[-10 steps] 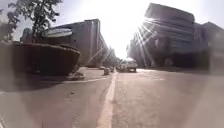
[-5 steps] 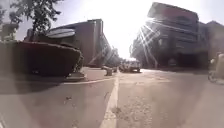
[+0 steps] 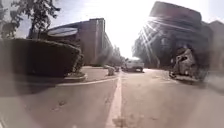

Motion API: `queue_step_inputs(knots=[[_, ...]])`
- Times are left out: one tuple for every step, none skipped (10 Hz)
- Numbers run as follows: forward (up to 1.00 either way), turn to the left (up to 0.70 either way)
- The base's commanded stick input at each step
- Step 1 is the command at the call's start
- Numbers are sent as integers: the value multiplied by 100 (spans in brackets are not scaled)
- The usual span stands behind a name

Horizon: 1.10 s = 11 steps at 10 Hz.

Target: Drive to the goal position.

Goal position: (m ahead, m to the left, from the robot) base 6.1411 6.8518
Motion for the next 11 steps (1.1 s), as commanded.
queue_step_inputs(knots=[[70,0],[70,0],[70,0],[70,0],[70,0],[70,0],[70,0],[70,0],[70,0],[70,0],[70,0]])
